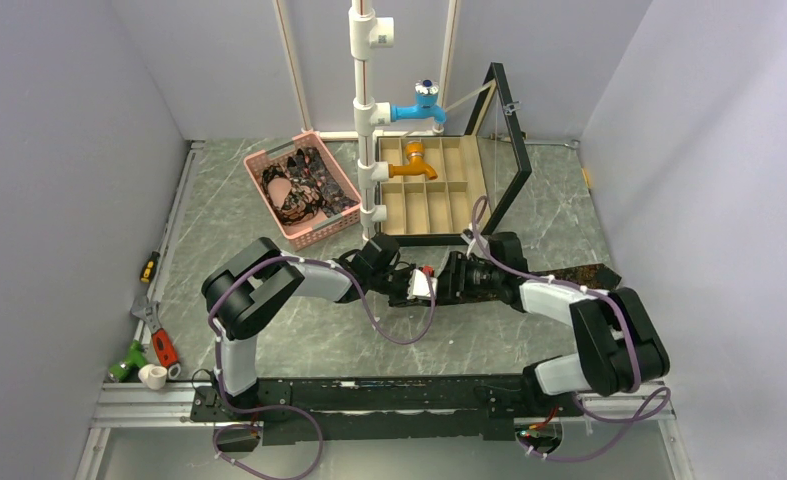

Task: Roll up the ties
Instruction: Roll the tie at the center of the board.

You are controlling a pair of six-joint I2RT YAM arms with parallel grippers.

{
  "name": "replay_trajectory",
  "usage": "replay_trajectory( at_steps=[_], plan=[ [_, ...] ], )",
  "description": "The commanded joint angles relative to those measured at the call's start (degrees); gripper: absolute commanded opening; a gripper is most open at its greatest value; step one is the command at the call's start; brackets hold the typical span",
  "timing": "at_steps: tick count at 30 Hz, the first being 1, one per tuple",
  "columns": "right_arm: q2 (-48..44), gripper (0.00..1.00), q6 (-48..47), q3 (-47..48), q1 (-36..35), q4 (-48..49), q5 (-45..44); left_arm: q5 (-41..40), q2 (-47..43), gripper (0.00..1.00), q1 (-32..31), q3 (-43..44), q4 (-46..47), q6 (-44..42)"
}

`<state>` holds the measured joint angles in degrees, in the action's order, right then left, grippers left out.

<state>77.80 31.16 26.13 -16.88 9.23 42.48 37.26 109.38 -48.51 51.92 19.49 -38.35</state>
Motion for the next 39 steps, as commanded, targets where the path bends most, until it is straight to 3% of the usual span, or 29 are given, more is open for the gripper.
replay_trajectory(
  at_steps=[1,10,20,30,33,35,36,39],
  plan=[
    [4.12,0.54,-2.23,1.35,-0.19,1.90,-0.96,-4.09,5.93,0.09,-1.02,-3.41,-16.14,-0.29],
    [8.99,0.40,-2.78,3.78,-0.03,3.85,-0.57,-3.92,5.58,0.09,-0.96,-3.96,-15.86,-0.56],
    [2.70,0.58,1.24,3.28,-0.01,3.53,0.61,-3.88,5.44,0.09,-0.98,-3.98,-15.94,-0.57],
    [10.39,0.39,-4.11,4.21,-0.07,3.26,-2.34,-3.67,5.90,0.09,-0.98,-3.34,-16.49,-0.52],
    [12.12,0.24,-5.66,5.03,-0.06,2.82,-2.64,-3.67,5.77,0.10,-0.89,-3.49,-16.26,-0.37],
    [13.29,0.08,-7.39,5.93,0.08,1.30,-2.93,-3.57,5.69,0.11,-0.87,-3.49,-16.14,-0.07],
    [13.56,0.00,-8.19,6.42,-0.02,0.29,-3.31,-3.41,5.52,0.13,-0.75,-3.49,-16.02,0.28],
    [13.75,0.00,-10.09,7.02,0.00,-1.92,-3.93,-1.77,4.07,0.32,0.23,-3.82,-15.07,1.85]
  ],
)
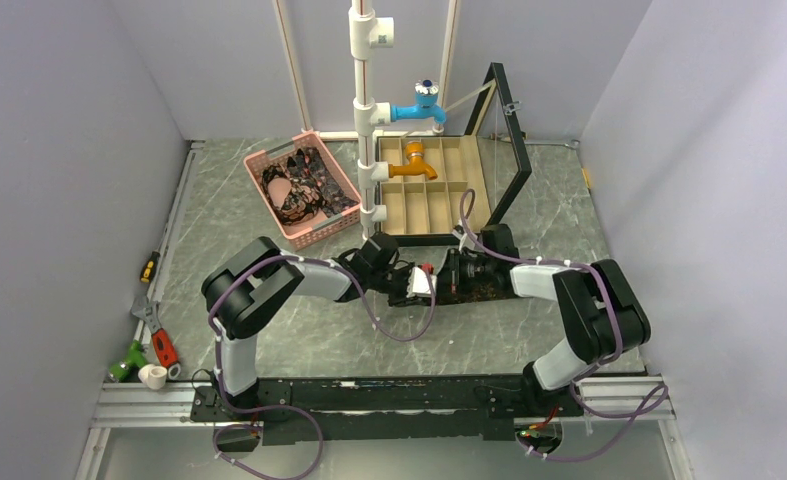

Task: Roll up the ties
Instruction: Roll the tie at the center of the board.

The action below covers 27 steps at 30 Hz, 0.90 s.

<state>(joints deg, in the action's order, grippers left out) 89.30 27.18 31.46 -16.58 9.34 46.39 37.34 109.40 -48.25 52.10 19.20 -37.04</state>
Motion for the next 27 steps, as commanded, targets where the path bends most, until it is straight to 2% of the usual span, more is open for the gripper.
replay_trajectory(
  at_steps=[1,5,8,9,10,11,15,17,19,22,23,25,27],
  plan=[
    [2.24,0.00,-6.60,1.58,-0.30,-2.48,-7.98,-1.23,2.96,0.39,0.42,-4.29,-13.86,1.13],
    [1.77,0.00,-7.43,0.88,-0.27,-2.37,-8.39,-0.05,-3.68,0.61,1.43,-6.93,-7.73,4.21],
    [2.01,0.00,-7.69,1.56,-0.26,-3.47,-9.39,-0.20,-10.09,0.82,1.50,-9.12,-2.25,7.22],
    [2.01,0.00,-8.03,1.82,-0.29,-3.84,-9.41,-0.95,-12.14,0.85,1.54,-9.46,-1.08,8.33],
    [1.89,0.00,-8.14,1.86,-0.23,-3.95,-9.59,-1.49,-14.32,0.96,1.50,-9.74,-0.71,9.23],
    [1.74,0.00,-8.16,1.77,-0.28,-3.88,-9.60,-2.25,-15.80,0.99,1.50,-9.98,-0.61,9.64],
    [2.05,0.00,-8.28,1.69,-0.34,-3.70,-8.64,-5.46,-23.42,0.99,1.63,-11.04,-2.99,11.79],
    [2.76,0.00,-8.18,2.31,-0.37,-4.59,-8.71,-8.86,-26.61,0.99,1.59,-12.73,-1.36,16.08],
    [2.73,0.00,-8.57,3.46,-0.41,-6.39,-9.02,-10.64,-29.86,0.99,2.10,-15.02,2.41,20.68],
    [1.98,0.00,-7.95,4.51,-0.38,-7.74,-9.29,-12.63,-30.23,0.99,2.43,-19.00,14.45,29.21],
    [1.86,0.00,-7.68,4.54,-0.47,-7.70,-9.00,-12.46,-28.77,0.99,2.71,-17.20,12.75,29.62],
    [1.82,0.00,-7.82,4.22,-0.75,-7.43,-8.86,-0.15,-23.83,0.99,5.17,-11.01,4.43,27.07],
    [2.20,0.00,-9.04,4.27,-0.77,-7.95,-9.41,-0.27,-20.93,0.99,5.55,-13.00,9.70,27.97]
  ],
)
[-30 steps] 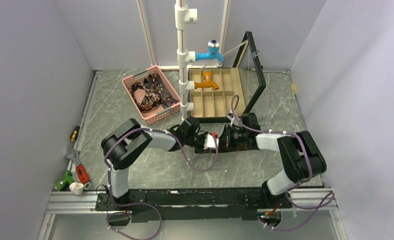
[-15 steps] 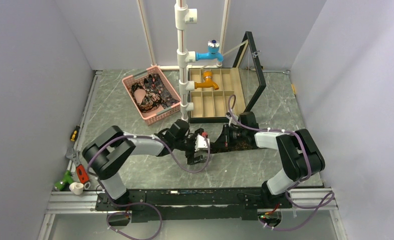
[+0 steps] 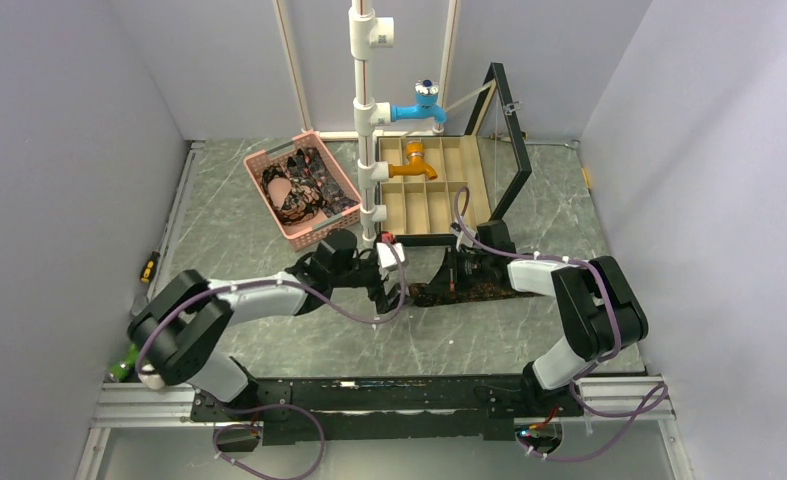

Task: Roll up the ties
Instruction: Roll the tie at the center of the board.

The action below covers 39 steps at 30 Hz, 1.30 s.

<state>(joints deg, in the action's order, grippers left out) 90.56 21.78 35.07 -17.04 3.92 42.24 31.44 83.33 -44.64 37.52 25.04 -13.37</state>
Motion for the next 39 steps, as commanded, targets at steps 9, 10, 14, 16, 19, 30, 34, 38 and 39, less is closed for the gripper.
replay_trajectory(
  at_steps=[9,10,14,16,19,30,34,38,39],
  plan=[
    [0.95,0.00,-4.64,-0.27,-0.24,-3.42,-5.84,5.14,17.88,0.99,0.57,-5.89,31.27,-1.39],
    [0.95,0.00,-4.71,-0.05,-0.29,-3.64,-6.14,6.33,19.89,0.98,0.54,-5.09,31.81,-1.60],
    [1.99,0.00,-4.74,0.40,-0.28,-4.82,-5.97,6.40,25.70,0.91,0.49,-2.19,34.75,-0.43],
    [2.31,0.00,-4.89,0.64,-0.29,-5.34,-5.85,6.50,27.60,0.89,0.48,-1.03,36.20,0.93],
    [2.07,0.00,-4.72,0.26,-0.28,-4.79,-5.61,7.55,29.39,0.86,0.00,0.44,37.14,1.97],
    [1.12,0.00,-4.61,-0.37,-0.30,-4.19,-5.66,7.51,31.23,0.48,-1.04,2.34,31.05,-0.96],
    [-0.06,0.07,-6.31,0.66,-0.23,-6.04,-4.48,4.80,26.94,0.35,-0.96,1.84,20.24,-4.77],
    [-3.69,0.37,-9.41,2.50,-0.08,-12.09,-1.96,0.27,23.22,0.26,-1.07,4.80,2.14,-10.92],
    [-5.06,0.41,-9.62,2.54,-0.03,-12.97,-1.51,-0.29,22.55,0.25,-1.07,4.86,-0.62,-12.37]
  ],
)
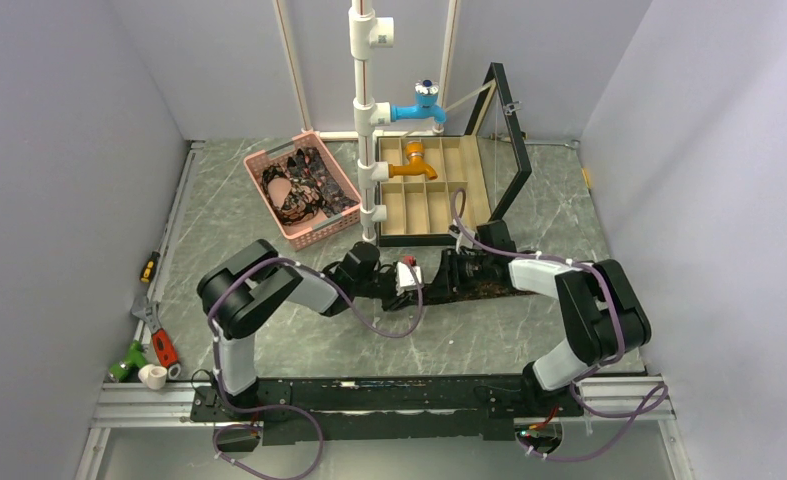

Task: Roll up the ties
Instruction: Roll the tie at the center of the board.

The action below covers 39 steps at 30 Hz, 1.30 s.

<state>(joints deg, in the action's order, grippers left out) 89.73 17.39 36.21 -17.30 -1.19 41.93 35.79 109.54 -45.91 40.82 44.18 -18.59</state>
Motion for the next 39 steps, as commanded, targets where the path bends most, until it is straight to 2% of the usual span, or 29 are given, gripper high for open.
replay_trajectory(
  at_steps=[1,7,12,17,24,25,28,31,33,36,37,39],
  plan=[
    [-5.80,0.46,-5.14,1.30,0.36,-8.36,-0.75,-5.07,-4.35,0.25,0.13,1.29,-21.94,-8.60],
    [-9.89,0.58,2.16,0.44,0.00,-5.37,4.08,-6.27,-6.07,0.24,0.04,2.97,-32.55,-13.26],
    [-5.64,0.57,5.44,1.01,-0.53,-0.74,4.44,-6.28,-5.71,0.27,-0.30,6.00,-37.53,-14.20],
    [0.65,0.47,5.13,3.35,-0.55,0.93,3.65,-5.91,-5.14,0.27,-0.36,7.93,-39.89,-14.93],
    [3.41,0.23,5.64,3.99,-0.55,4.08,4.34,-5.32,-3.58,0.29,-0.54,9.82,-41.93,-16.10],
    [3.16,0.24,5.68,3.89,-0.50,4.01,4.69,-5.18,-3.33,0.29,-0.51,10.03,-42.26,-16.17],
    [1.72,0.36,6.16,3.56,-0.45,4.55,6.38,-4.71,-2.85,0.29,-0.54,10.33,-42.19,-16.18],
    [1.93,0.38,6.61,3.25,-0.49,5.10,6.85,-4.52,-2.75,0.30,-0.56,10.33,-42.20,-16.17],
    [3.74,0.33,6.34,3.61,-0.57,5.11,6.73,-4.43,-2.70,0.30,-0.57,10.33,-42.24,-16.37],
    [5.96,0.12,4.37,5.20,-0.59,3.07,4.26,-4.13,-2.40,0.32,-0.50,10.36,-42.26,-16.53],
    [6.71,0.02,3.32,5.72,-0.47,1.68,3.28,-3.76,-2.45,0.35,-0.34,10.18,-41.94,-16.36],
    [8.21,0.00,1.08,6.95,-0.31,-2.10,1.14,-2.03,-2.80,0.48,0.52,9.27,-40.03,-15.42]
  ],
)
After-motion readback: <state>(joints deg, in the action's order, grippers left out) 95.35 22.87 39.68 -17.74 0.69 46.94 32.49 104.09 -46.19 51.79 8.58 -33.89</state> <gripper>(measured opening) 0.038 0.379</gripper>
